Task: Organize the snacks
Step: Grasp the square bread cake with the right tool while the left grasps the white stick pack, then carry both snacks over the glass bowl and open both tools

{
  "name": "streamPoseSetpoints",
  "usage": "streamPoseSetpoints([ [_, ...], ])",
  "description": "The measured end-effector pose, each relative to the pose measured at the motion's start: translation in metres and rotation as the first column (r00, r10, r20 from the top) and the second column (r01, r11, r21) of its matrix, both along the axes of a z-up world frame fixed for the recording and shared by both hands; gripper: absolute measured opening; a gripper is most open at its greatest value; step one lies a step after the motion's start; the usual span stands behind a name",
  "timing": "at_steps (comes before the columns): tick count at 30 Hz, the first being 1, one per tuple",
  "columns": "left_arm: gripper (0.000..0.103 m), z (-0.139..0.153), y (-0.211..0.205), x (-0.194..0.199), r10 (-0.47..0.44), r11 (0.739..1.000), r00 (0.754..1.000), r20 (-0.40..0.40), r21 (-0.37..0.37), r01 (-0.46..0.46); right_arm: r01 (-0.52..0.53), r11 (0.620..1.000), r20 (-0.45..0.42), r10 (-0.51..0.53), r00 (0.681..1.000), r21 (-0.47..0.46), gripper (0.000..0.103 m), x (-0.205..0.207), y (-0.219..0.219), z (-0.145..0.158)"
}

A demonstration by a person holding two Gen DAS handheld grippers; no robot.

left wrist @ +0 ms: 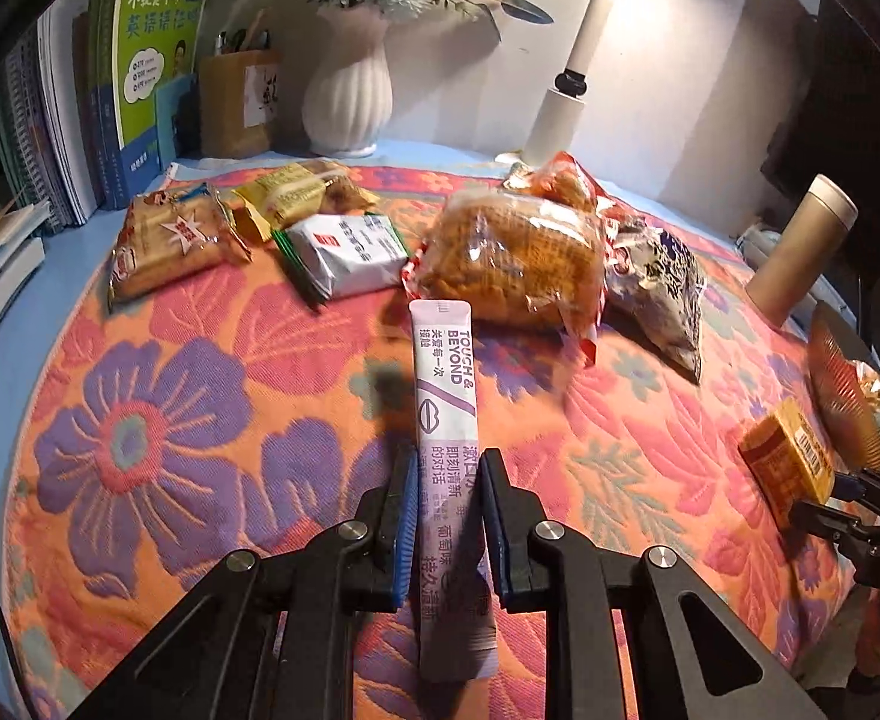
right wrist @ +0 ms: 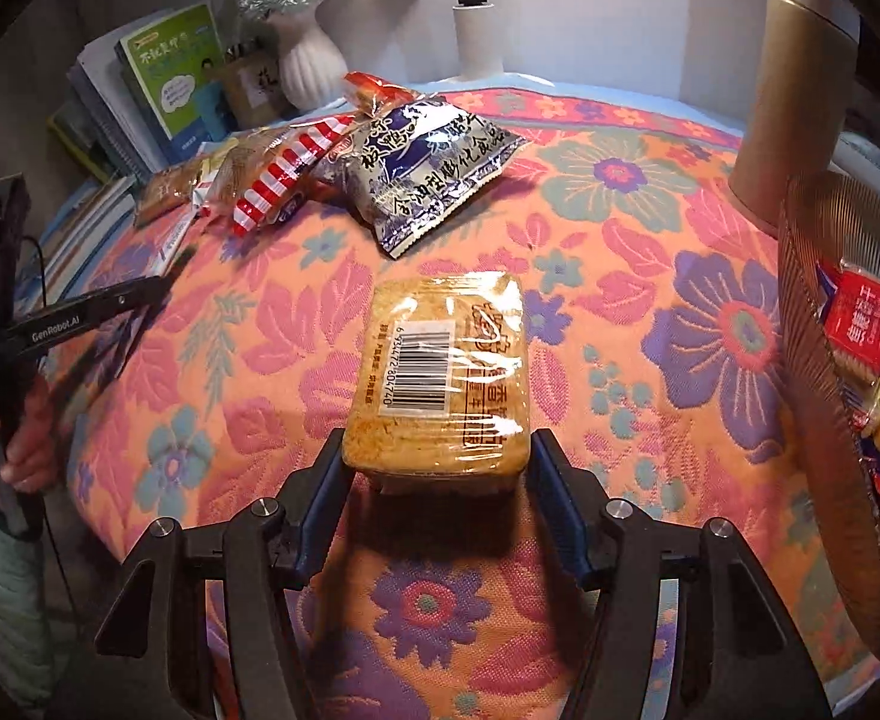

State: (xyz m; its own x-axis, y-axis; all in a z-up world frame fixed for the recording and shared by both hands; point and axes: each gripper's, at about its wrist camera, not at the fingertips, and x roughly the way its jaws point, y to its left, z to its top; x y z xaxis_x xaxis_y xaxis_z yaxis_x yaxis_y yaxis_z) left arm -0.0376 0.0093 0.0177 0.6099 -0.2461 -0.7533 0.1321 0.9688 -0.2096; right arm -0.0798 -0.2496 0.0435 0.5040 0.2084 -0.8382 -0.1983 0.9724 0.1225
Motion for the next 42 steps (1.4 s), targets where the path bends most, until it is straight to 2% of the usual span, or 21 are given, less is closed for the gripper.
streamPoseSetpoints([
  [4,0.019,-0.002,-0.004,-0.006,0.0,1.0,1.0,-0.003,0.011,0.0,0.03,1.0,-0.008,-0.03,1.0,0.0,0.065,0.007,0.004,-0.006],
  [7,0.019,-0.001,-0.004,-0.008,-0.001,1.0,1.0,-0.003,0.007,0.001,0.053,0.998,0.004,-0.053,0.999,-0.015,0.065,0.011,0.009,-0.007],
  [8,0.019,0.0,-0.004,-0.009,-0.001,1.0,1.0,-0.002,0.006,0.001,0.065,0.998,0.011,-0.064,0.998,-0.024,0.062,0.012,0.011,-0.008],
  [9,0.019,0.001,-0.006,-0.01,-0.001,1.0,1.0,0.0,0.008,0.001,0.071,0.997,0.017,-0.071,0.997,-0.032,0.054,0.013,0.012,-0.008],
  [12,0.019,0.005,-0.01,-0.014,-0.009,1.0,1.0,0.01,0.011,0.009,0.062,0.997,0.03,-0.06,0.998,-0.053,0.053,0.014,0.016,-0.006],
  [18,0.019,0.02,-0.023,-0.023,-0.039,0.999,0.998,0.043,0.011,0.038,0.01,0.994,0.011,-0.012,1.0,0.104,0.053,0.004,0.011,0.002],
  [24,0.019,0.042,-0.044,-0.033,-0.085,0.996,0.992,0.089,0.015,0.084,-0.017,0.959,0.027,0.009,1.0,0.284,0.053,-0.005,-0.001,0.027],
  [28,0.019,0.059,-0.062,-0.039,-0.118,0.993,0.986,0.12,0.019,0.116,-0.017,0.948,0.063,-0.003,0.998,0.319,0.053,-0.016,-0.006,0.043],
  [33,0.019,0.083,-0.094,-0.042,-0.169,0.986,0.973,0.16,0.028,0.167,0.003,0.938,0.118,-0.047,0.992,0.348,0.053,-0.029,-0.031,0.062],
  [37,0.019,0.103,-0.129,-0.041,-0.226,0.974,0.954,0.199,0.031,0.224,0.057,0.94,0.175,-0.122,0.977,0.337,0.053,-0.038,-0.063,0.079],
  [42,0.019,0.121,-0.191,-0.034,-0.321,0.946,0.921,0.22,0.022,0.324,0.186,0.934,0.246,-0.266,0.932,0.305,0.053,-0.051,-0.121,0.097],
])
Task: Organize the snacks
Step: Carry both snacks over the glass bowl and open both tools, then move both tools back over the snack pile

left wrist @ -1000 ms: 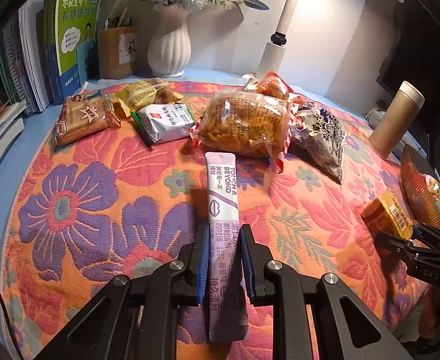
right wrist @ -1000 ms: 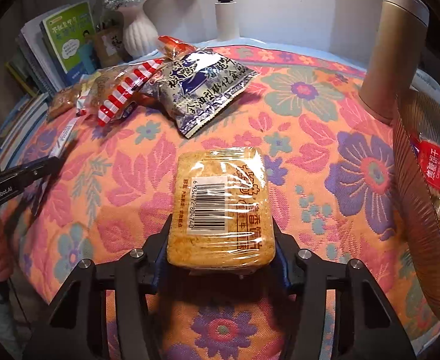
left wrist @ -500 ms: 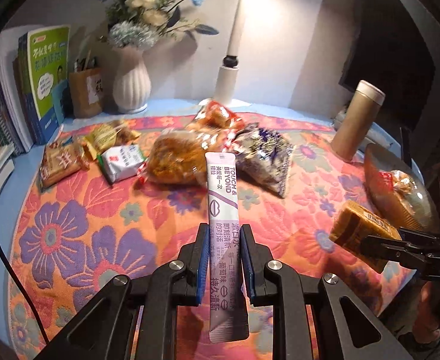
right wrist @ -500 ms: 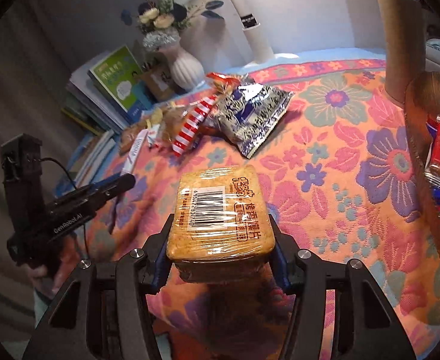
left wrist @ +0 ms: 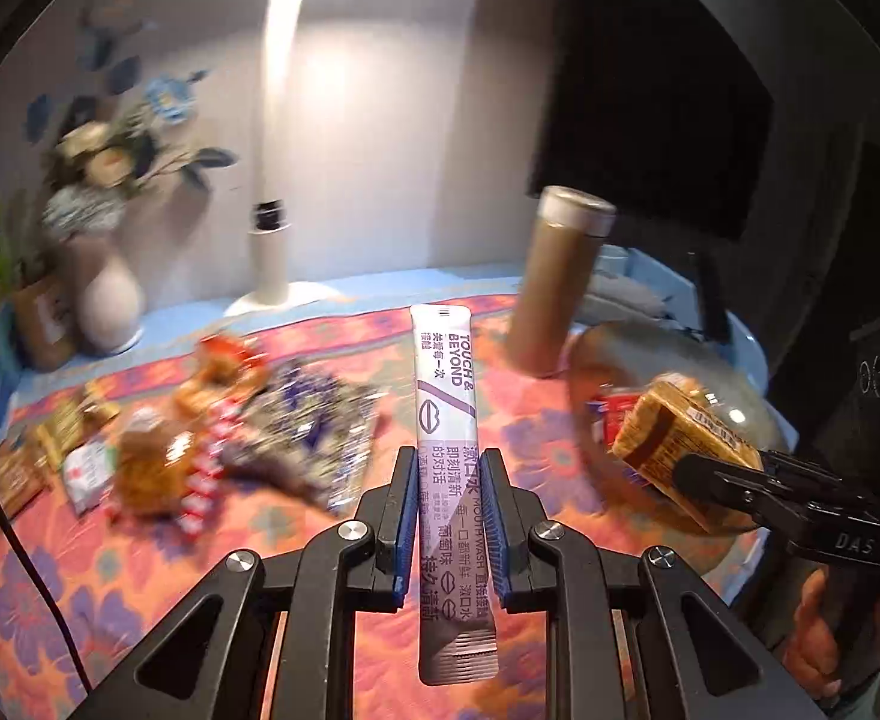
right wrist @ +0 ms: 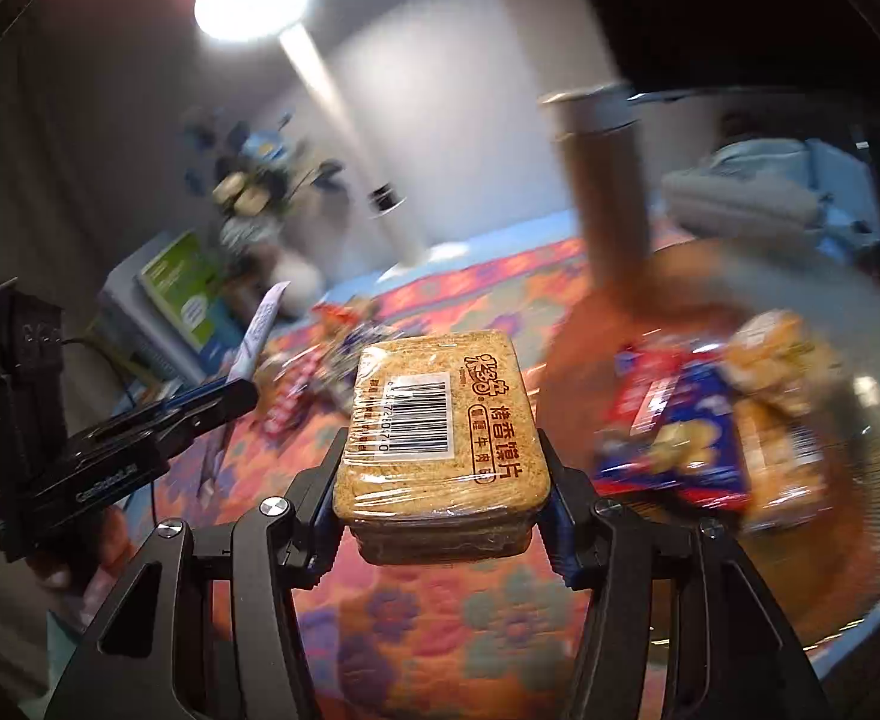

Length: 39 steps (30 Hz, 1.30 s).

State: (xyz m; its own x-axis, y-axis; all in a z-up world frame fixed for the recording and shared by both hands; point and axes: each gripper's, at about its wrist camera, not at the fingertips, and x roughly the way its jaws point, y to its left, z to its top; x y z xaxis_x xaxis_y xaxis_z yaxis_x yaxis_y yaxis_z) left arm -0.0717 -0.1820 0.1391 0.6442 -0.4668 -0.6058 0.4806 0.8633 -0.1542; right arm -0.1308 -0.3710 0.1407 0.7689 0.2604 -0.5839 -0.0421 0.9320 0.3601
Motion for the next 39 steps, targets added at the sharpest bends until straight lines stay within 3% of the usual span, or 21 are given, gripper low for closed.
streamPoseSetpoints([
  [9,0.019,-0.001,-0.128,0.007,-0.16,0.987,0.987,-0.014,0.005,0.16,0.273,0.962,0.005,-0.273,0.962,-0.01,0.053,-0.024,-0.104,-0.001],
  [16,0.022,-0.014,-0.189,0.005,-0.221,0.974,0.974,-0.039,0.04,0.223,0.292,0.956,-0.047,-0.292,0.955,-0.007,0.056,-0.027,-0.126,-0.02],
  [18,0.052,-0.017,-0.192,0.005,-0.2,0.977,0.979,-0.045,0.065,0.202,0.297,0.955,-0.044,-0.297,0.954,0.008,0.063,-0.03,-0.128,-0.019],
  [19,0.056,-0.018,-0.188,0.004,-0.187,0.98,0.982,-0.03,0.063,0.189,0.301,0.953,-0.031,-0.3,0.953,0.023,0.063,-0.033,-0.13,-0.017],
  [26,0.056,-0.018,-0.159,0.001,-0.134,0.989,0.991,0.002,0.07,0.133,0.279,0.959,0.002,-0.28,0.96,0.037,0.063,-0.035,-0.127,-0.009],
  [39,0.056,-0.006,-0.087,-0.015,0.0,0.999,0.998,0.058,0.049,-0.002,0.155,0.988,0.025,-0.154,0.988,-0.009,0.063,-0.019,-0.062,0.006],
])
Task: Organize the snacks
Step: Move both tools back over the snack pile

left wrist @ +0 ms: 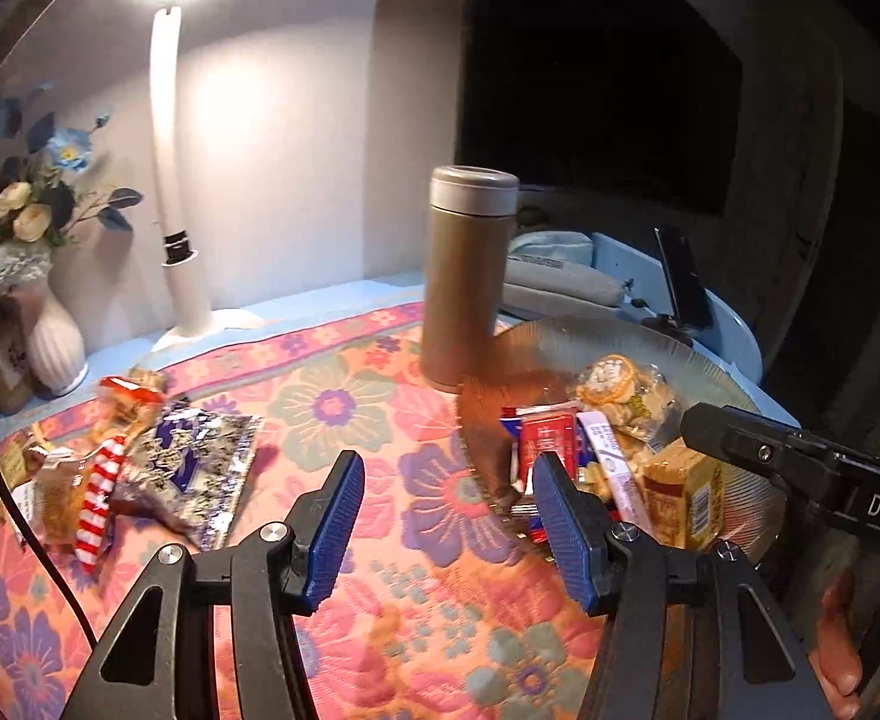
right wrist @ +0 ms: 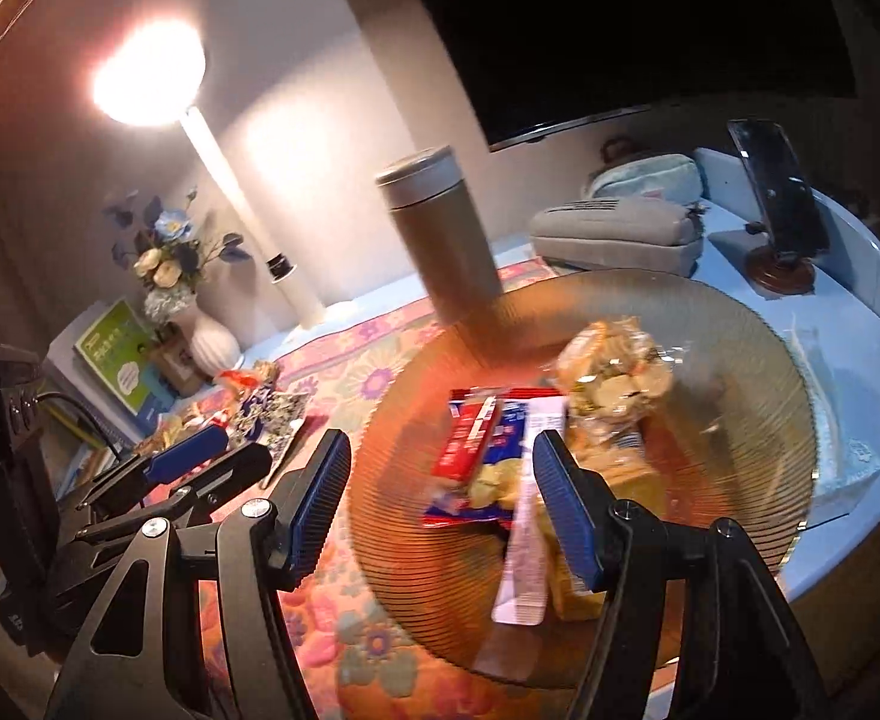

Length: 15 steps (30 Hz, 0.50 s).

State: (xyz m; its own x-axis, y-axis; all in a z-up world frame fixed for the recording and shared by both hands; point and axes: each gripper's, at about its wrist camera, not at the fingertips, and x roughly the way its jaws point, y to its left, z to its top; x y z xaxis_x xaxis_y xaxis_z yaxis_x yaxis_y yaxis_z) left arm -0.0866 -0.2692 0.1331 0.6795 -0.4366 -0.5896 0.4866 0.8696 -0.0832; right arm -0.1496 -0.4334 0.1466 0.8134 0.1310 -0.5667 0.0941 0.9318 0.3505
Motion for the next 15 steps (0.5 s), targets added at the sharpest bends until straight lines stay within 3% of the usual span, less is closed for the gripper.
streamPoseSetpoints([
  [15,0.056,-0.003,0.099,0.004,0.143,0.988,0.99,-0.005,-0.055,-0.143,-0.192,0.979,-0.043,0.189,0.981,-0.068,0.063,0.033,0.101,0.002],
])
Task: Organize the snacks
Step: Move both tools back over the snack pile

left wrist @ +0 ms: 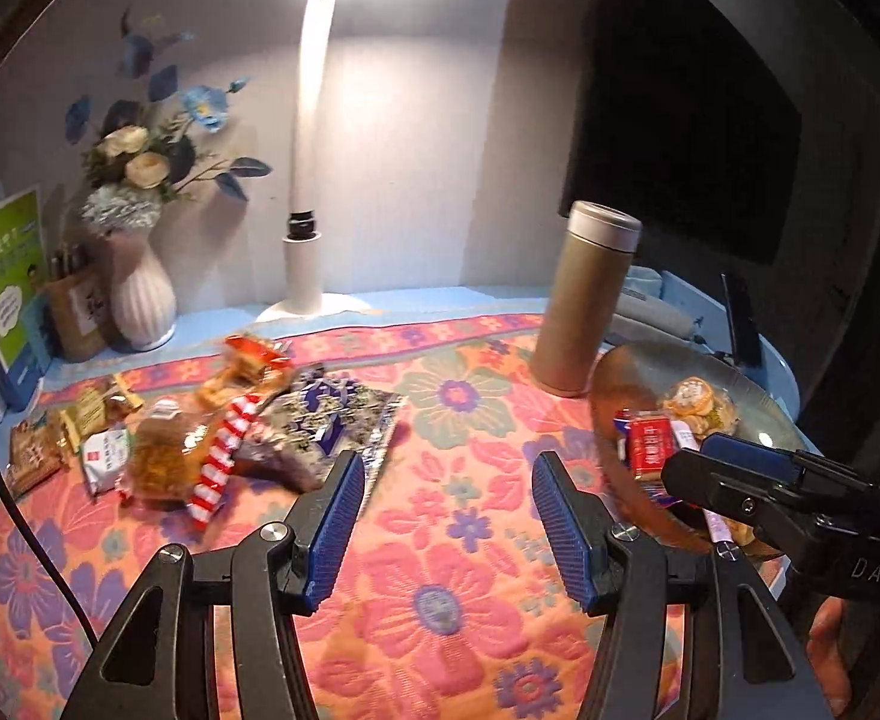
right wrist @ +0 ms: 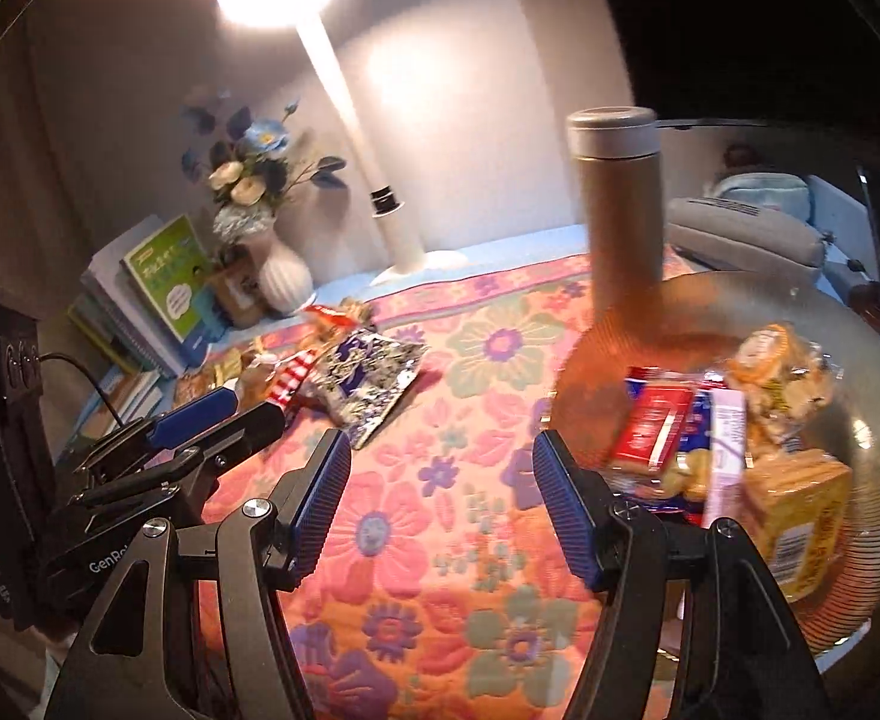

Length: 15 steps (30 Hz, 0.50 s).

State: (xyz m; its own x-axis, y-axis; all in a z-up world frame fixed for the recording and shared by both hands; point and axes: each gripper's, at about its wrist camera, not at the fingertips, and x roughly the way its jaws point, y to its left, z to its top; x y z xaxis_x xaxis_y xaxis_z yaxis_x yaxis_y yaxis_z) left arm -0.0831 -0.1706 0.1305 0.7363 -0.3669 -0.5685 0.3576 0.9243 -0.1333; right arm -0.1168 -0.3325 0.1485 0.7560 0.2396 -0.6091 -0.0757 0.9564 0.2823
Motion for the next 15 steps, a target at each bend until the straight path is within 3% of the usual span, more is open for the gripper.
streamPoseSetpoints([
  [8,0.056,-0.003,0.073,0.006,0.122,0.992,0.993,0.002,-0.025,-0.122,-0.102,0.994,-0.034,0.101,0.994,-0.038,0.063,0.021,0.057,-0.005],
  [15,0.056,-0.004,0.162,0.016,0.279,0.959,0.96,-0.003,-0.054,-0.278,-0.172,0.984,-0.08,0.168,0.983,-0.051,0.063,0.047,0.101,-0.019],
])
